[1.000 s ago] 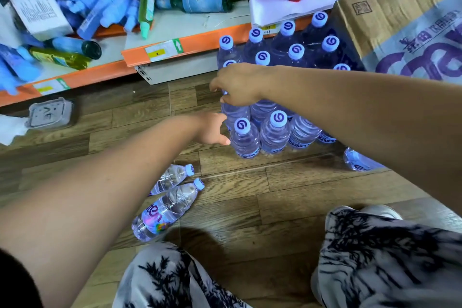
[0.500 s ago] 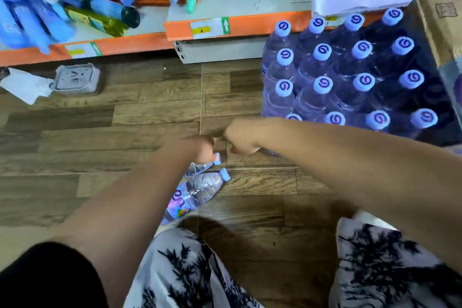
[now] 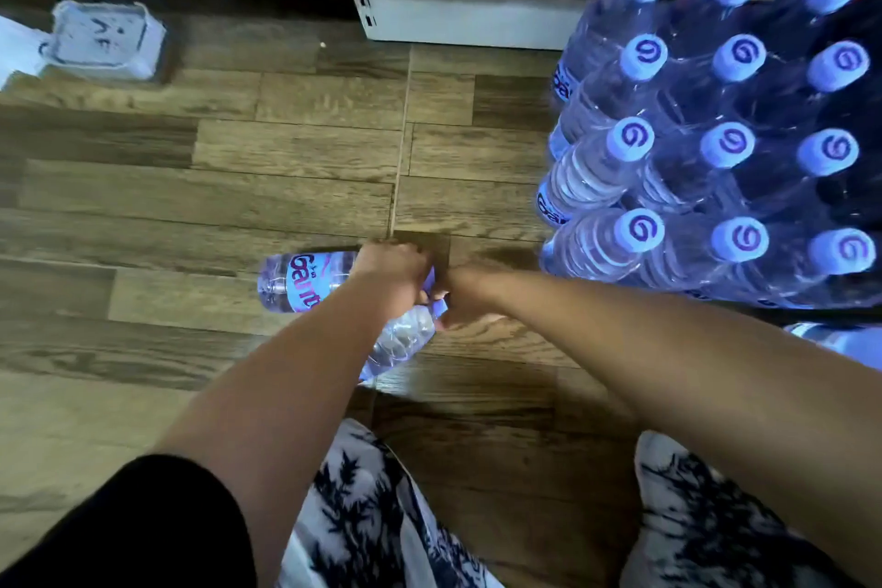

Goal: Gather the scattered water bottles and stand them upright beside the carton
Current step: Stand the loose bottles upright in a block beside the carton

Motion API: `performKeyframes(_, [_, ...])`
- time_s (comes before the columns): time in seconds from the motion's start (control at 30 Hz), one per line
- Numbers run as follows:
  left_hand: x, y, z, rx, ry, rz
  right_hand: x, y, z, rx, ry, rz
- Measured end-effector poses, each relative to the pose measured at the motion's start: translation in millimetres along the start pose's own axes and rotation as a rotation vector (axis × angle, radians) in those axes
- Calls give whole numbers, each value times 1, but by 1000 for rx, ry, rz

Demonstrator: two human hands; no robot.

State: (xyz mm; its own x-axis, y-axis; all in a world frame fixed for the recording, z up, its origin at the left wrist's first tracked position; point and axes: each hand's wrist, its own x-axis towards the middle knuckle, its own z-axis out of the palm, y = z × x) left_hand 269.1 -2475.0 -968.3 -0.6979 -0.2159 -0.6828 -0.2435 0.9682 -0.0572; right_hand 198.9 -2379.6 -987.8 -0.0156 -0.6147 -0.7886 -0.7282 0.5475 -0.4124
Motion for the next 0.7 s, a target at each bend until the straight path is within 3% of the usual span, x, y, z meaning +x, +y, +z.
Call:
performKeyframes(0.3, [4, -14, -32, 119, 75, -38, 4, -8, -10, 83, -168, 10])
performKeyframes(0.53, [-7, -31, -43, 26, 64, -42, 1, -16, 22, 137, -324, 74])
performKeyframes(0.7, [-11, -39, -46, -39, 61, -44, -8, -11, 19, 429, -353, 113])
